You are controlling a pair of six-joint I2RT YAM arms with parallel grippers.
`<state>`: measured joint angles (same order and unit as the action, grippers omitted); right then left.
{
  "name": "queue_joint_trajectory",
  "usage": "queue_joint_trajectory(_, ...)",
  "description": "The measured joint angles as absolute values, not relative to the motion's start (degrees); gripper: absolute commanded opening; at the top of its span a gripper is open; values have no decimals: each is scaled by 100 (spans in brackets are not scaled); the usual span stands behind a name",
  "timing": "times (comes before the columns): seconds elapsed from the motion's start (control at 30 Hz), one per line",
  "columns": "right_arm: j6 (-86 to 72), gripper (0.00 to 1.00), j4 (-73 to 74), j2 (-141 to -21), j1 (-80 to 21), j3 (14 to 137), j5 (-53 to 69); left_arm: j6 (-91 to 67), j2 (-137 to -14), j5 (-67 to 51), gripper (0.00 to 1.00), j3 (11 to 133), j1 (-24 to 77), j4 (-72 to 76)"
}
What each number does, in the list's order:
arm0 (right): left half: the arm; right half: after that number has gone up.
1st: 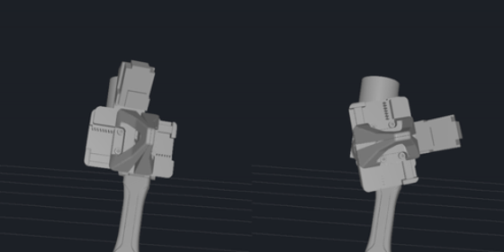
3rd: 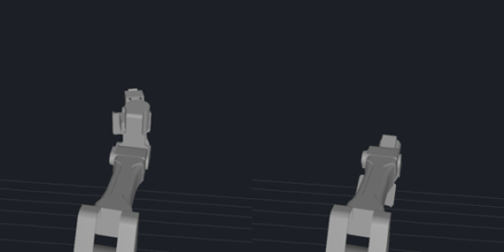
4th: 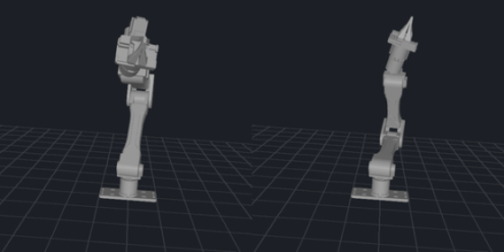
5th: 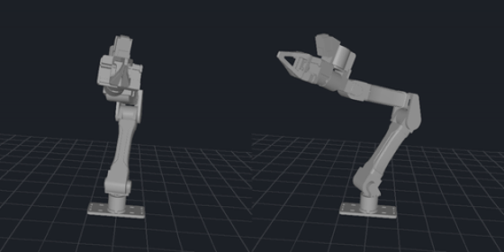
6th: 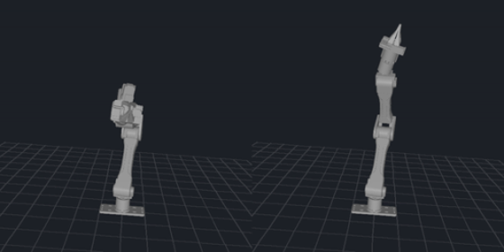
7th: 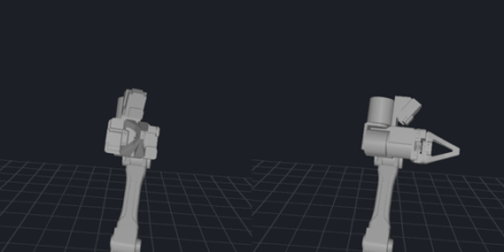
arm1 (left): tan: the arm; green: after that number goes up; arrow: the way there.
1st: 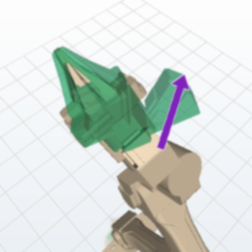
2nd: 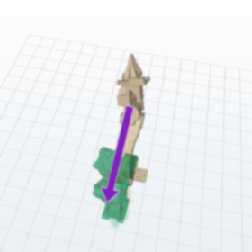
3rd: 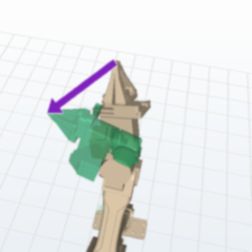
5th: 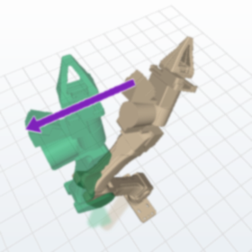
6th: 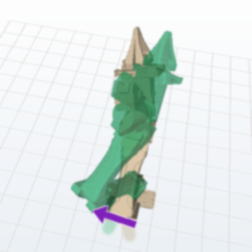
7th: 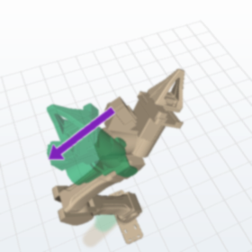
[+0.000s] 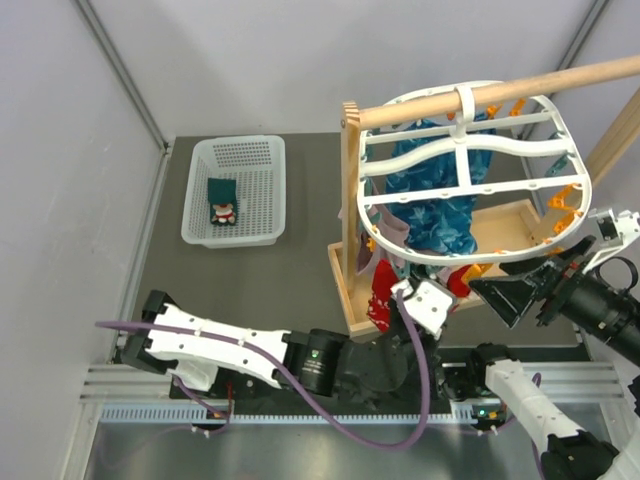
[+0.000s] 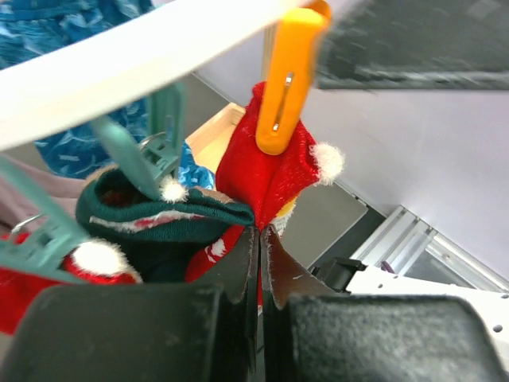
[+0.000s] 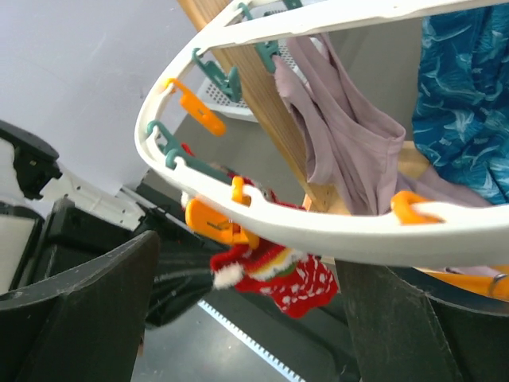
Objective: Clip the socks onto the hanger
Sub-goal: Open the clamp at the hanger.
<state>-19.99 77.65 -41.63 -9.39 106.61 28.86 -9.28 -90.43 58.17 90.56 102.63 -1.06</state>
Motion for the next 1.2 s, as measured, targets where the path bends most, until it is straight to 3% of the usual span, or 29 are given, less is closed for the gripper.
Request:
queue_joint_trajectory(0.27, -2003, 79, 7758, -3826, -939, 10696, 3282, -974, -8331, 5979, 0, 8571, 10263, -12)
queue_joint_trajectory(0.4, -2018, 68, 7708, -3710, -941, 10954, 3509, -1100, -7935, 5990, 0, 8259, 10265, -3)
queue_joint_trajectory(0.67, -2062, 74, 7548, -3625, -947, 11275, 3653, -1240, -7330, 5913, 0, 7878, 10267, -19)
queue_joint_trajectory(0.9, -1953, 73, 7662, -3623, -954, 11627, 2805, -1321, -7019, 5739, 0, 7730, 10269, -64)
queue_joint_trajectory(1.2, -1944, 71, 7719, -3623, -961, 11080, 2397, -1398, -6862, 5570, 0, 7627, 10269, -132)
